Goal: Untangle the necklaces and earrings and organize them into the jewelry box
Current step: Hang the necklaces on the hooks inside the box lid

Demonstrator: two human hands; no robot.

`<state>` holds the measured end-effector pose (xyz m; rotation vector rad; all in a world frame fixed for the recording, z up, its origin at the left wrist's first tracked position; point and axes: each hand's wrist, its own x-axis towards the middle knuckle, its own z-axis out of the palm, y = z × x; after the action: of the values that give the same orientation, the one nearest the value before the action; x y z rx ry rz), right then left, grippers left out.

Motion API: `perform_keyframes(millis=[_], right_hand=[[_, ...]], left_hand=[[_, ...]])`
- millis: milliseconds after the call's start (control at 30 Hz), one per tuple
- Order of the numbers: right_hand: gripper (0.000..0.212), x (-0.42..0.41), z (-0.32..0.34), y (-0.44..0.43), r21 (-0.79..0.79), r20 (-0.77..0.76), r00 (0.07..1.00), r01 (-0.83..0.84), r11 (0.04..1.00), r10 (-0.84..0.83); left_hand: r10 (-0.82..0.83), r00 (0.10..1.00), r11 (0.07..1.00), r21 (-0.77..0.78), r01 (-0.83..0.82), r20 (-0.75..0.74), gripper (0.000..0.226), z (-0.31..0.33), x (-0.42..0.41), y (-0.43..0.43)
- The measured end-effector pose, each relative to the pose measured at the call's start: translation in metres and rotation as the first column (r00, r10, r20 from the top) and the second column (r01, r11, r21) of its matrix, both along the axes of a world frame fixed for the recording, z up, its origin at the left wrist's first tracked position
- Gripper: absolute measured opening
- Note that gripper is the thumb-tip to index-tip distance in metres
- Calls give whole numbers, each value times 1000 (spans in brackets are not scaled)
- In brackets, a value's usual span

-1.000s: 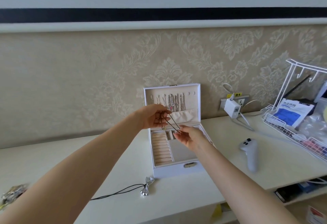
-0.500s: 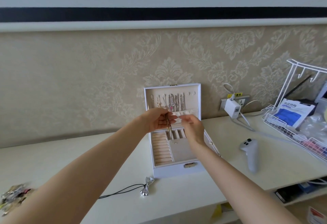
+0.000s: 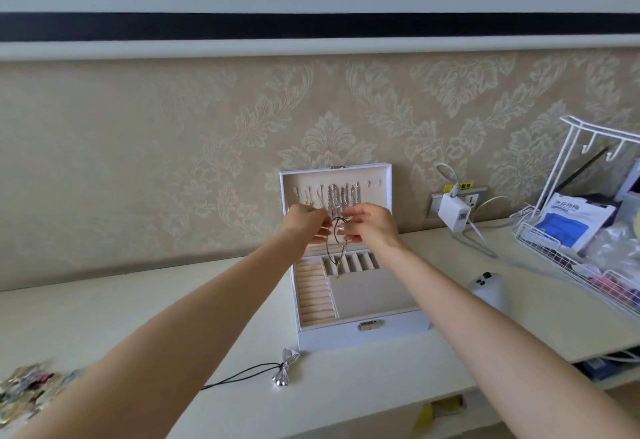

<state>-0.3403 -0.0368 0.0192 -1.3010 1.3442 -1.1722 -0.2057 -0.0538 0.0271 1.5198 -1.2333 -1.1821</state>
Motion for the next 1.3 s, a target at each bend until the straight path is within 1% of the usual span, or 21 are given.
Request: perform_keyframes(millis=[33, 67, 100, 133, 167, 233, 300, 367, 467, 533, 600, 633, 733, 800, 967, 1133, 1200, 1300], right_hand=[[22, -5, 3, -1, 10, -27, 998, -49, 999, 49], [21, -9, 5, -4, 20, -56, 994, -95, 995, 96], [20, -13, 6, -6, 28, -83, 987, -135, 990, 137], [19, -16, 8, -8, 35, -106, 980, -165, 986, 168], [18, -20, 10, -10, 41, -125, 975, -182, 982, 186], [17, -25, 12, -15, 41, -151, 971, -180, 983, 185], [18, -30, 13, -21, 39, -147, 976, -156, 987, 160], [19, -36, 11, -28, 42, -123, 983, -131, 990, 135], [20, -44, 6, -38, 57, -100, 989, -104, 993, 109], [15, -48, 1, -45, 41, -93, 993, -73, 996, 77], [12, -50, -6, -55, 16, -112, 994, -14, 1000, 16], [12, -50, -10, -60, 3, -129, 991, 21, 1000, -20], [10, -49, -17, -78, -62, -177, 977, 110, 992, -119], [8, -49, -20, -92, -132, -189, 966, 154, 979, -178], [4, -47, -25, -116, -333, -256, 906, 245, 910, -338], [7, -49, -25, -126, -479, -338, 826, 261, 838, -451], [9, -50, -25, -131, -522, -356, 795, 267, 810, -491], [13, -50, -27, -138, -527, -347, 784, 290, 799, -514]], left_hand=[[-8, 992, 995, -97, 21, 127, 15, -1, 2, 0], [-62, 976, 982, -161, 97, 208, 27, -2, 3, -1], [-156, 957, 963, -179, 203, 246, 38, -4, 3, 0], [-255, 934, 941, -159, 300, 251, 46, -5, 1, 1], [-327, 910, 921, -128, 367, 256, 48, -5, 0, 1], [-352, 890, 909, -118, 399, 289, 39, -8, -4, -5], [-306, 891, 917, -150, 371, 335, 26, -10, -9, -11], [-252, 910, 929, -180, 322, 330, 15, -10, -13, -17], [-150, 944, 950, -221, 220, 295, 3, -10, -21, -31], [-88, 937, 955, -239, 176, 338, 2, -11, -28, -42], [-27, 904, 955, -256, 149, 426, 4, -12, -37, -52], [17, 873, 953, -271, 133, 487, 6, -11, -41, -54], [151, 735, 942, -321, 95, 661, 15, -9, -53, -63], [198, 684, 934, -347, 86, 702, 16, -10, -60, -69], [304, 732, 908, -419, -29, 609, 16, -15, -75, -86], [348, 813, 911, -374, -175, 467, 18, -21, -88, -99], [365, 828, 909, -356, -217, 425, 19, -23, -93, -102], [394, 833, 902, -336, -269, 389, 22, -24, -99, -105]])
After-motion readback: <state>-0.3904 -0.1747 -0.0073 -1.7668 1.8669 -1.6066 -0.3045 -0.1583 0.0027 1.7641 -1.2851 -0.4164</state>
